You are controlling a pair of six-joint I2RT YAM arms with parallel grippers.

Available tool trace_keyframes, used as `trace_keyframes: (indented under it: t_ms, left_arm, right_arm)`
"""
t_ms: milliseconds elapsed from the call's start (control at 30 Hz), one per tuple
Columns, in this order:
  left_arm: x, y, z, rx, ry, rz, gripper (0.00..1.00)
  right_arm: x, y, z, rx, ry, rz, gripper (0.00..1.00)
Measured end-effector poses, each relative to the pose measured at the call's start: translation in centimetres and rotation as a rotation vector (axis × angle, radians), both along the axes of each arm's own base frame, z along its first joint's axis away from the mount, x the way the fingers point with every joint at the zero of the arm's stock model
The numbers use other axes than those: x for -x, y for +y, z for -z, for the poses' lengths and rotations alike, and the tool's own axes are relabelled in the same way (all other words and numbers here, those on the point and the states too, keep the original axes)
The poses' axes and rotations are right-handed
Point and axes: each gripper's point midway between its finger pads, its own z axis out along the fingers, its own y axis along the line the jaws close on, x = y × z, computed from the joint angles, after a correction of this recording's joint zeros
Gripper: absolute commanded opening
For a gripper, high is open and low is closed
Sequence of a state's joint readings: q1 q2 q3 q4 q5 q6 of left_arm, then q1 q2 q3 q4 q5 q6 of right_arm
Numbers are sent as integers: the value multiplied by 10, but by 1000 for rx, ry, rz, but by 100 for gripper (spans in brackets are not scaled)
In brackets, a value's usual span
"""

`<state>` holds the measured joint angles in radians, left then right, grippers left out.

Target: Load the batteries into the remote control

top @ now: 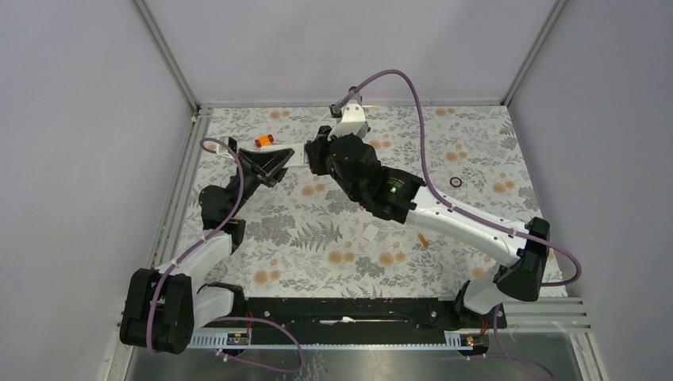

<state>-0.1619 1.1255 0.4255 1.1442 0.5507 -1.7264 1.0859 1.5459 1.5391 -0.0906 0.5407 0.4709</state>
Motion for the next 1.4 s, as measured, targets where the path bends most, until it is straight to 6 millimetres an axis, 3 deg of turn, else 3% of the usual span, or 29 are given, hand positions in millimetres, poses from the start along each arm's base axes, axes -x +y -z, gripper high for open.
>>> trace_keyframes:
  t_ms: [167, 500, 833, 1067, 1400]
  left_arm:
    - [1, 1, -2, 7, -8, -4, 0]
    - [-4, 5, 1, 15, 7, -33, 0]
    - [-4, 6, -3, 40, 8, -32, 0]
    - [-4, 7, -3, 53, 23, -28, 0]
    - [-5, 7, -1, 54, 28, -31, 0]
  right_arm:
    - [-7, -1, -2, 12, -8, 42, 9]
    - [-16, 14, 8, 48, 6, 50, 9]
    - [-14, 14, 4, 37, 16, 62, 15]
    - [-14, 14, 4, 31, 21, 64, 6]
    - [-12, 13, 7, 23, 48, 67, 6]
